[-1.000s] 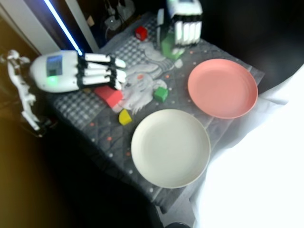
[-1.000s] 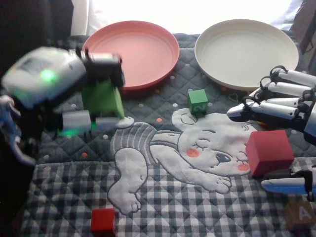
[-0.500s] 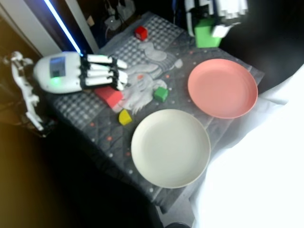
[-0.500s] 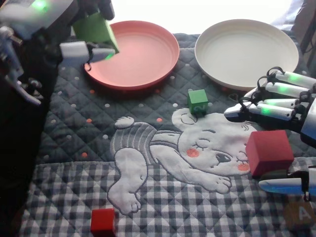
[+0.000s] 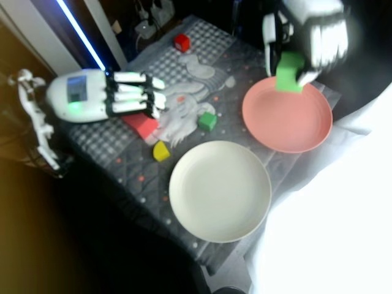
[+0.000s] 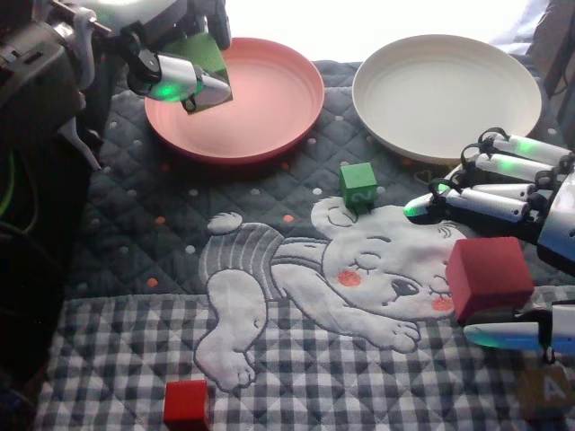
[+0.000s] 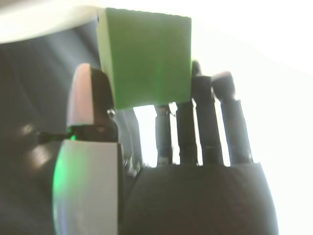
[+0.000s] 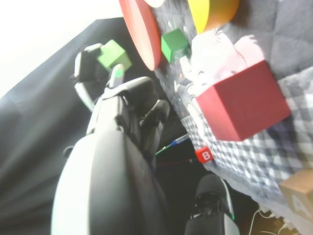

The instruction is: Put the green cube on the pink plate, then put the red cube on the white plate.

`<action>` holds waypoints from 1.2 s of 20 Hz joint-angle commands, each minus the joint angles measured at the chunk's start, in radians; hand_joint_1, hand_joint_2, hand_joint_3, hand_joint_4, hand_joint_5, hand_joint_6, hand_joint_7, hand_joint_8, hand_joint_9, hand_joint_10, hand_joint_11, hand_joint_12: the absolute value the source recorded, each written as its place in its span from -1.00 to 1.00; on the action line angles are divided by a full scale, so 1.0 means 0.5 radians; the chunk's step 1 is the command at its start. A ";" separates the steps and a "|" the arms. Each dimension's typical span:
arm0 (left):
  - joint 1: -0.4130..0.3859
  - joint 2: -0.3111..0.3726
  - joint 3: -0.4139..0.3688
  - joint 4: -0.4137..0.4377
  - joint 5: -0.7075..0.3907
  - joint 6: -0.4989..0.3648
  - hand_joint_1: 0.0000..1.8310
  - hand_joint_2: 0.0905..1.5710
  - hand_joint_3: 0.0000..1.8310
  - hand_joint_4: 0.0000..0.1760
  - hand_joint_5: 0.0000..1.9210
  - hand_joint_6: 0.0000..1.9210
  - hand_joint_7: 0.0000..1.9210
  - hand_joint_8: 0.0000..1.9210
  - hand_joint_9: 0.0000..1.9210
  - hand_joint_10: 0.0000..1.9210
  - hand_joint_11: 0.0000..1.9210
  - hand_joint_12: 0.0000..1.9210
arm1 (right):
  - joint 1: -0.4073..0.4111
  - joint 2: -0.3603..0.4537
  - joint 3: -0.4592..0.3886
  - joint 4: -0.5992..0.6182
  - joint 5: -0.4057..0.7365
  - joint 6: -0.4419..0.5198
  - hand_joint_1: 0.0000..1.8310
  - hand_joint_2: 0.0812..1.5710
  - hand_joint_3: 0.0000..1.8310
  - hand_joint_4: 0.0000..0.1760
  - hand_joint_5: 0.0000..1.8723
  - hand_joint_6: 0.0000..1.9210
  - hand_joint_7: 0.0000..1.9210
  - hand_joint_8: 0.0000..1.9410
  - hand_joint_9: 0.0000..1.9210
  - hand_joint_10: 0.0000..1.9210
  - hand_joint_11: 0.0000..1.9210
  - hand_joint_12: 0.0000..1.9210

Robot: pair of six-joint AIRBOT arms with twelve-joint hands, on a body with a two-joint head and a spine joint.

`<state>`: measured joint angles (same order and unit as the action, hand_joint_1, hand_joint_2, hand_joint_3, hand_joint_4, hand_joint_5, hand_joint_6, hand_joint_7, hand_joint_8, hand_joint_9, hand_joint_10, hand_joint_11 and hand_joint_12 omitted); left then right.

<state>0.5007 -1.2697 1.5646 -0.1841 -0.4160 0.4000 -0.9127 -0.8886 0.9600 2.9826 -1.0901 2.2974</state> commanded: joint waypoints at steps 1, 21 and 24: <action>-0.030 -0.020 0.039 -0.019 -0.177 -0.004 0.28 0.51 -1.00 -0.91 -0.14 0.25 -0.19 0.43 -0.33 0.42 -0.56 0.90 | 0.022 0.002 0.001 0.052 -0.239 0.009 -0.48 0.36 -1.00 -1.00 -0.81 -0.44 -0.51 -0.84 -0.88 -0.06 -1.00 0.44; 0.176 0.266 -0.392 -0.152 -0.838 -0.004 -0.62 0.13 -1.00 0.92 -0.96 -1.00 -0.94 -0.99 -0.92 -0.92 -1.00 0.13 | 0.094 -0.005 0.075 0.052 -0.087 0.009 -0.36 0.25 -1.00 -1.00 -0.81 -0.67 -0.67 -0.78 -0.91 -0.33 -1.00 0.19; 0.319 0.408 -0.604 -0.142 -1.144 -0.004 -0.66 0.18 -0.99 1.00 -0.99 -1.00 -1.00 -1.00 -0.98 -0.90 -1.00 0.15 | 0.099 -0.017 0.101 0.052 0.000 0.009 -0.36 0.15 -1.00 -1.00 -0.83 -0.70 -0.67 -0.91 -0.94 -0.49 -1.00 -0.04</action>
<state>0.6811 -1.0569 1.2438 -0.2653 -0.8406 0.4004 -0.8753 -0.8982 1.0122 2.9837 -0.9802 2.2978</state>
